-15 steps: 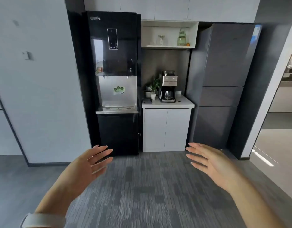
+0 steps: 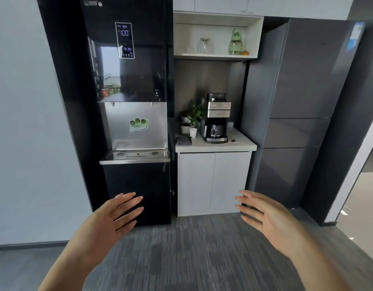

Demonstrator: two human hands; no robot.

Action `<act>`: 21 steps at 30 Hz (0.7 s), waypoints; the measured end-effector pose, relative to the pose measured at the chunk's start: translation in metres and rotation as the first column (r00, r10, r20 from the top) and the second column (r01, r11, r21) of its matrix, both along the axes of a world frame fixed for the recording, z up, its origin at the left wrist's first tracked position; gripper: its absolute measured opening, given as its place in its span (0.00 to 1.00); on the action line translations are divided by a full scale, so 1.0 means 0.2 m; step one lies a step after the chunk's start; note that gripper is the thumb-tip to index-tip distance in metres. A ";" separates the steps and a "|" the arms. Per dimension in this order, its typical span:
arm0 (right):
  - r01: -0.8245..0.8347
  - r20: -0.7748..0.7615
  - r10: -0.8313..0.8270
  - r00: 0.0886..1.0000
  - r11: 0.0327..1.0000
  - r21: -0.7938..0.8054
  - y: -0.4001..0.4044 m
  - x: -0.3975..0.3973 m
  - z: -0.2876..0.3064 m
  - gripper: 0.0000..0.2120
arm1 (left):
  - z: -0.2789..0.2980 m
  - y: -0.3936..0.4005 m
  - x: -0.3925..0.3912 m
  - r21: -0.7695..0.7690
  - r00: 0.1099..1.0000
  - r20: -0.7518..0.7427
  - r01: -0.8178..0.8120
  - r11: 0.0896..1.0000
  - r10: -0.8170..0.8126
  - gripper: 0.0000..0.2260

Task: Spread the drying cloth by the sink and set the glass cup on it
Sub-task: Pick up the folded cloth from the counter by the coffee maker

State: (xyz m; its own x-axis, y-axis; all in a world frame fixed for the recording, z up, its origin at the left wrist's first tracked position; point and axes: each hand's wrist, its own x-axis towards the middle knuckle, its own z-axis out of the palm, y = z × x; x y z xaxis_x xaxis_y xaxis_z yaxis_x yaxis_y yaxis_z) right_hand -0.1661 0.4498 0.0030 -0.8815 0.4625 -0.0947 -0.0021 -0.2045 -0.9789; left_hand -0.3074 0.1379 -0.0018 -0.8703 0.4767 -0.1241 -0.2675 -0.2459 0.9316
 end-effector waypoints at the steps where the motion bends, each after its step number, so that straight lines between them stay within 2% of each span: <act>1: 0.001 0.002 -0.001 1.000 1.000 -0.005 0.06 -0.08 -0.02 0.21 | -0.02 0.04 -0.10 -0.003 1.000 0.011 0.003 1.000 -0.003 0.15; 5: -0.001 0.008 0.001 1.000 1.000 -0.017 0.30 -0.47 -0.09 0.16 | -0.11 0.27 -0.51 -0.010 0.999 0.052 0.008 1.000 -0.007 0.16; 12: -0.036 0.014 0.036 0.999 0.999 0.006 0.84 -1.27 -0.11 0.23 | -0.24 0.77 -1.32 0.055 0.998 0.060 -0.020 0.998 0.017 0.17; 16: -0.066 0.000 0.066 0.998 0.998 0.014 1.11 -1.71 -0.05 0.20 | -0.19 1.05 -1.72 0.109 0.996 0.087 0.017 0.994 -0.027 0.17; 19: -0.067 0.008 0.067 0.998 0.998 -0.013 1.29 -2.03 -0.05 0.13 | -0.17 1.24 -1.99 0.013 0.995 0.035 -0.097 0.995 0.097 0.14; 21: -0.064 0.012 0.065 0.998 0.997 -0.032 1.39 -2.21 -0.07 0.13 | -0.17 1.35 -2.16 -0.022 0.989 0.021 -0.147 0.989 0.147 0.13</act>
